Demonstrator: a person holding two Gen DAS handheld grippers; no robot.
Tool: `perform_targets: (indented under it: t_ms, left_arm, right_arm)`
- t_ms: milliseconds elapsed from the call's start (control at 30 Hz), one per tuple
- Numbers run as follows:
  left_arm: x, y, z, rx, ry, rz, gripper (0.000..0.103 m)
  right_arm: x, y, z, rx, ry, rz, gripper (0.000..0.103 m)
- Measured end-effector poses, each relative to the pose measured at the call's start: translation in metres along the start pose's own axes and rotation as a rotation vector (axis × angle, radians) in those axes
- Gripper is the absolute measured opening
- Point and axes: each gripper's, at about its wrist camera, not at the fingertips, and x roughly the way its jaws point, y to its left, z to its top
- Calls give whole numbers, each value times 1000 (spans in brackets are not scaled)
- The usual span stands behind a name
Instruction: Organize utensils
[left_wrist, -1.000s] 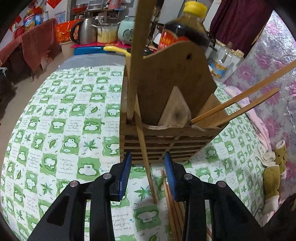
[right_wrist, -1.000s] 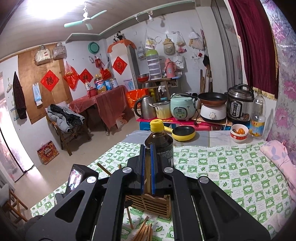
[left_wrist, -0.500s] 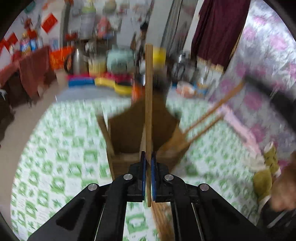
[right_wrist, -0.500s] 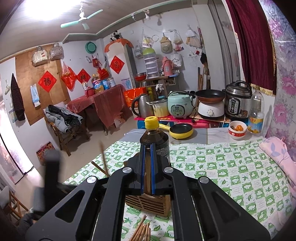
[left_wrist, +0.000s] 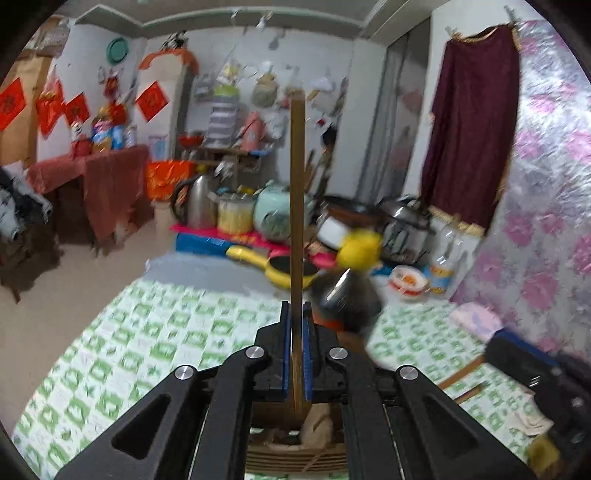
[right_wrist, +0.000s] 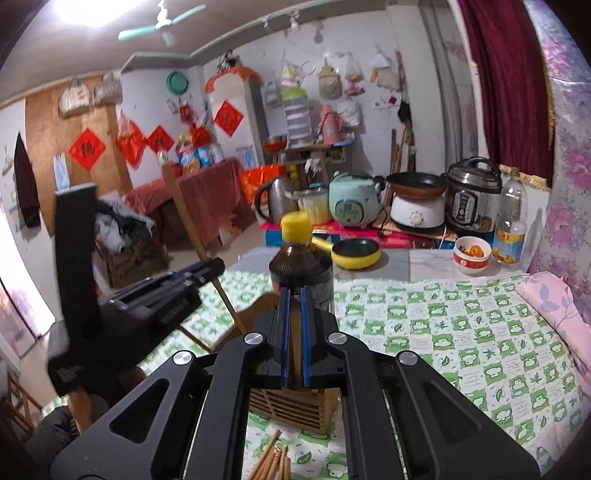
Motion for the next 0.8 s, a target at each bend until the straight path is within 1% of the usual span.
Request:
perform_targets:
  t_ms: [33, 67, 100, 133, 233, 333, 400, 467, 533, 667, 733, 800]
  left_arm:
    - [-1, 1, -3, 7, -12, 15, 24]
    - [-4, 4, -4, 4, -15, 20, 37]
    - [-9, 6, -5, -12, -24, 14, 55]
    - [-14, 9, -6, -26, -39, 9, 61]
    - [-27, 10, -4, -19, -42, -4, 65]
    - [-41, 13, -5, -21, -37, 5, 68]
    - [-52, 14, -9, -18, -35, 8, 70]
    - [-64, 15, -15, -5, -41, 14, 75]
    - [-76, 17, -24, 15, -49, 36, 80]
    - [-84, 23, -37, 48, -36, 101, 81]
    - [-85, 37, -41, 25, -22, 124, 81]
    - [-85, 54, -39, -8, -8, 126, 81]
  right_arm:
    - [1, -2, -1, 9, 7, -4, 12]
    - [0, -4, -2, 20, 8, 5, 12]
    - [-2, -6, -1, 29, 6, 10, 12]
    - [-5, -7, -1, 39, -1, 12, 12]
    - [-18, -7, 0, 52, -18, 12, 12]
    - [-32, -5, -3, 55, -29, 16, 13]
    - [-45, -4, -8, 52, -38, 15, 18]
    - [-57, -2, -17, 53, -43, 9, 26]
    - [-65, -1, -26, 57, -40, 11, 29]
    - [-70, -3, -45, 71, -7, 11, 29]
    - [-70, -8, -53, 88, 8, 10, 29]
    - [-69, -13, -63, 104, 29, 9, 29]
